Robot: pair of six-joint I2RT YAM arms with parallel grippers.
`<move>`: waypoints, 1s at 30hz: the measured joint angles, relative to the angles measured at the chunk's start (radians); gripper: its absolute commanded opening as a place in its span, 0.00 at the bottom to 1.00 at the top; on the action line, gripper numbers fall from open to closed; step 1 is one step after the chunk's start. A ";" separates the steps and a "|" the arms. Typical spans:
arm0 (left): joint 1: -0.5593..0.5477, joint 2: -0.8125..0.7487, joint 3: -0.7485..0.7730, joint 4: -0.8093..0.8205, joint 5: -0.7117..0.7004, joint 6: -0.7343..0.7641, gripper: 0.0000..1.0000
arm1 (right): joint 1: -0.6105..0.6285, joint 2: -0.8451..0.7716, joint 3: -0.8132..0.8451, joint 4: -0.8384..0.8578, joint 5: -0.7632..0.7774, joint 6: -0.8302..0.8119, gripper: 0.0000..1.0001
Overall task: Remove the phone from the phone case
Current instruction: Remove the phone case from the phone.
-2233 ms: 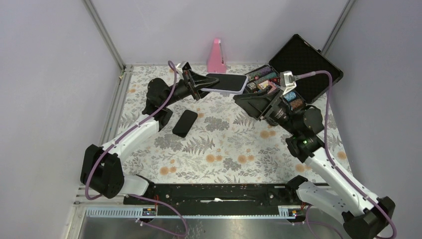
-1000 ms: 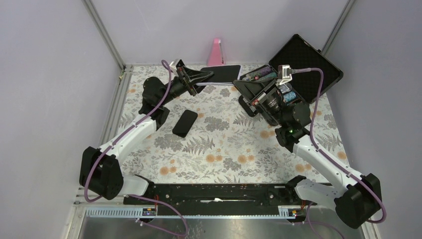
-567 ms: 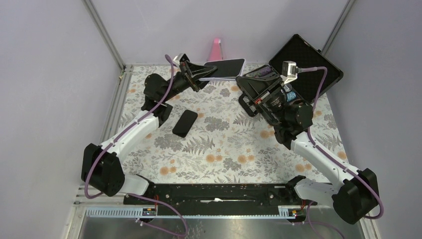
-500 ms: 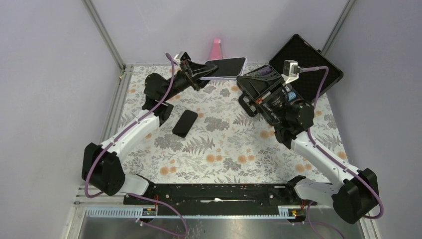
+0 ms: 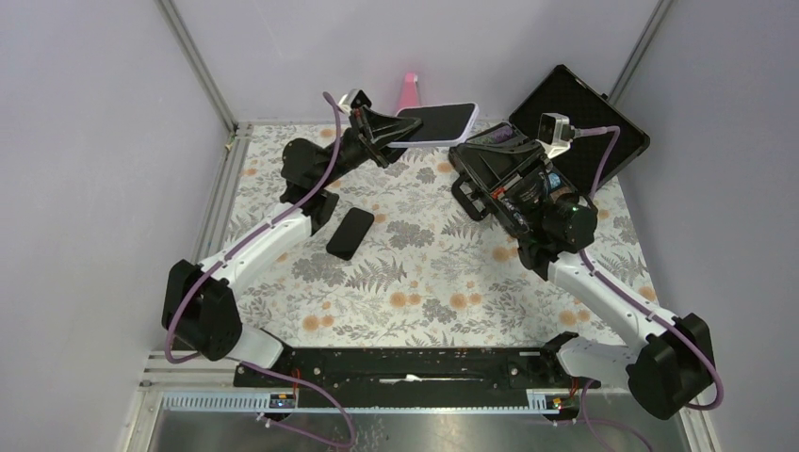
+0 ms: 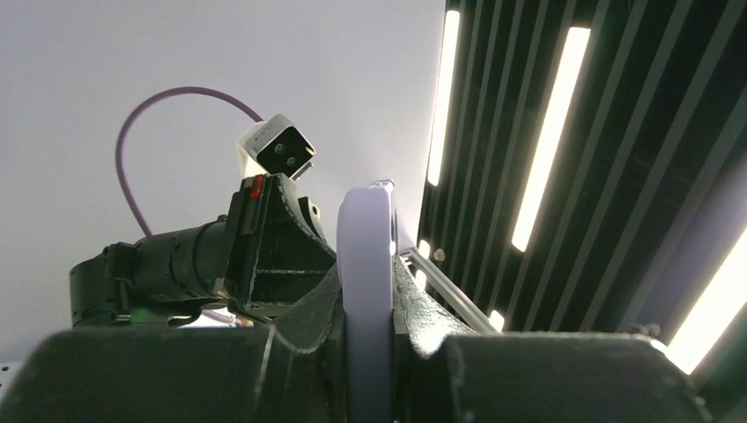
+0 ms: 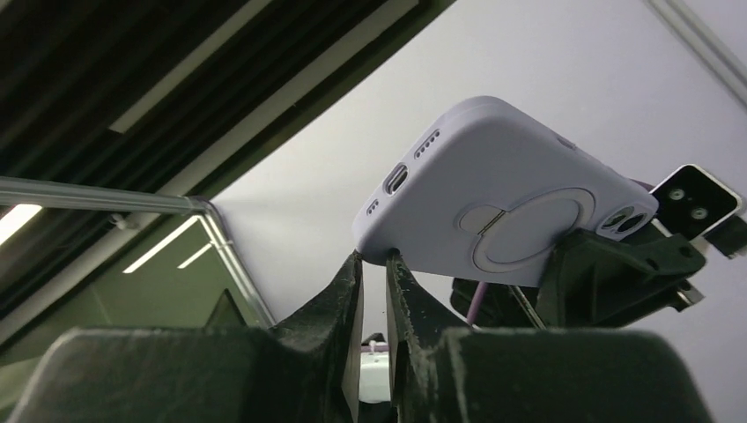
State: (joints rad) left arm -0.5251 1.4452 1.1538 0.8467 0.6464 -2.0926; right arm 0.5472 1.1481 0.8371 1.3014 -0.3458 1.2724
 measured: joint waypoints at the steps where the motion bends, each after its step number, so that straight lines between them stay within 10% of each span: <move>1: -0.006 0.005 0.005 0.002 -0.004 0.000 0.00 | 0.000 0.006 -0.002 0.019 0.005 0.021 0.00; 6: -0.019 0.009 0.010 0.010 -0.020 0.000 0.00 | 0.001 -0.011 -0.014 0.014 0.016 0.050 0.00; 10: -0.020 0.009 0.005 0.013 -0.021 0.001 0.00 | 0.003 -0.080 -0.016 -0.127 0.013 0.016 0.65; 14: -0.021 0.009 -0.004 -0.054 0.054 0.050 0.00 | 0.018 -0.158 -0.016 -0.378 0.011 -0.064 0.87; 21: -0.029 0.010 -0.063 -0.090 0.155 0.071 0.00 | 0.023 -0.209 0.013 -0.685 0.044 -0.181 0.82; 30: -0.026 0.011 -0.104 -0.008 0.145 0.045 0.00 | 0.022 -0.191 -0.001 -0.643 0.064 -0.142 0.72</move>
State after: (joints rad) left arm -0.5510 1.4559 1.0496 0.8391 0.7914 -2.0476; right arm 0.5694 0.9569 0.8360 0.6586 -0.2813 1.1301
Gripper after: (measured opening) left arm 0.134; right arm 0.728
